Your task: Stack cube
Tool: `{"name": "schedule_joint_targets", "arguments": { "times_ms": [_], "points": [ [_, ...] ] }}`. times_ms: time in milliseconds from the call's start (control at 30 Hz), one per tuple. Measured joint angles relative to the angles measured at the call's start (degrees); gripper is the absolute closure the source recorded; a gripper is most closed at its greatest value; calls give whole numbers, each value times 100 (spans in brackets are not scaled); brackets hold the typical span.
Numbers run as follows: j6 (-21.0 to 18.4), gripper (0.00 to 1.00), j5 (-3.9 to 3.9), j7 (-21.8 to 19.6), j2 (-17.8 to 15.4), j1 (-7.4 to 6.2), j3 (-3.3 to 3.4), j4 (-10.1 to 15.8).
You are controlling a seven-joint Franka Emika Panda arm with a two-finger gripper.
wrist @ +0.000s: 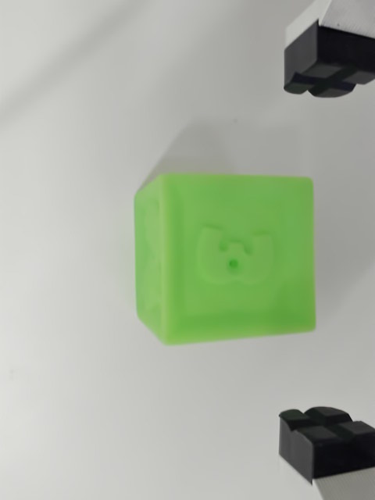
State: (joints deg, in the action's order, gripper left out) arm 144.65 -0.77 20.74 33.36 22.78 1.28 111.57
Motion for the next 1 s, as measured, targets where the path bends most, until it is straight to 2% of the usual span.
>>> {"name": "schedule_joint_targets", "arguments": {
  "times_ms": [333,667,700,1000],
  "points": [
    [382,0,0,9,511,-3,-28,-118],
    [558,0,0,10,777,-3,-29,-208],
    [564,100,0,10,785,-3,-29,-210],
    [571,100,0,10,788,-2,-30,-218]
  ]
}}
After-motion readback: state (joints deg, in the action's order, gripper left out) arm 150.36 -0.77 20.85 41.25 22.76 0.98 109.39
